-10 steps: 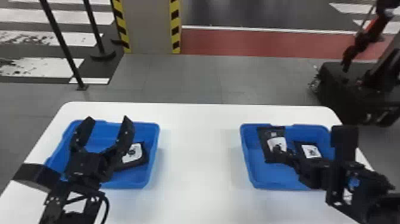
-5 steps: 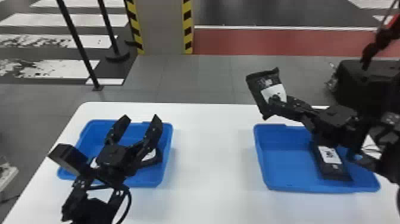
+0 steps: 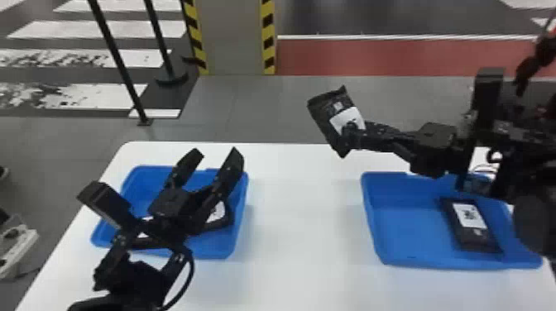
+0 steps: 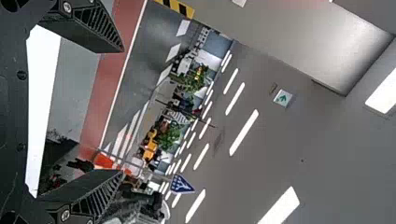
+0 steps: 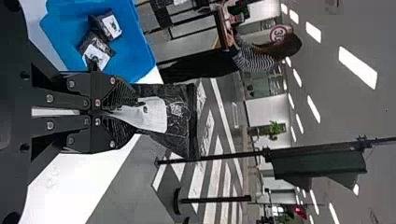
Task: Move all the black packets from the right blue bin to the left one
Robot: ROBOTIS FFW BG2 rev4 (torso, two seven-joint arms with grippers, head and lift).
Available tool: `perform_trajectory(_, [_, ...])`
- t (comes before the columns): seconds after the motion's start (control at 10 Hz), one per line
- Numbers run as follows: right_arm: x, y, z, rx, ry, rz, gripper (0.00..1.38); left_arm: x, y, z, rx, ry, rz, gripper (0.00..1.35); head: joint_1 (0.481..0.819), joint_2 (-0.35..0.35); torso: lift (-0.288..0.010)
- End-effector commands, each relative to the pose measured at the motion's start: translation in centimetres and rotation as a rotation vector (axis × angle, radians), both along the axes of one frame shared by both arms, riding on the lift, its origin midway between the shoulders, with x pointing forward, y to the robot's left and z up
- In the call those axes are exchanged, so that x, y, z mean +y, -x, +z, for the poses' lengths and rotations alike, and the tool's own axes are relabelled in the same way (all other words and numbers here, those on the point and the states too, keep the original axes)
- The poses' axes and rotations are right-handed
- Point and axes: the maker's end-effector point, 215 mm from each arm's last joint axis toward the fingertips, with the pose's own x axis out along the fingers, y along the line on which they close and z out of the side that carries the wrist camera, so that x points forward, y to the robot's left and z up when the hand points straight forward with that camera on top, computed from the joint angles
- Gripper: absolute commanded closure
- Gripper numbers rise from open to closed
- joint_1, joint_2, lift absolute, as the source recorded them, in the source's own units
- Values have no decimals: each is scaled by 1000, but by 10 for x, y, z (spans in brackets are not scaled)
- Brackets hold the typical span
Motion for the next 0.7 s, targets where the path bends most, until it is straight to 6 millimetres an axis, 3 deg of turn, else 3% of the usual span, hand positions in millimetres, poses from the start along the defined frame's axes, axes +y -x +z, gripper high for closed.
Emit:
perform_trajectory(0.0, [15, -8, -8, 46, -22, 58, 1116, -11, 2, 19, -11, 14, -42, 102, 674, 72, -110])
perform_trajectory(0.6, [107, 15, -10, 115, -60, 319, 1116, -35, 4, 29, -1, 32, -114, 102, 661, 133, -110])
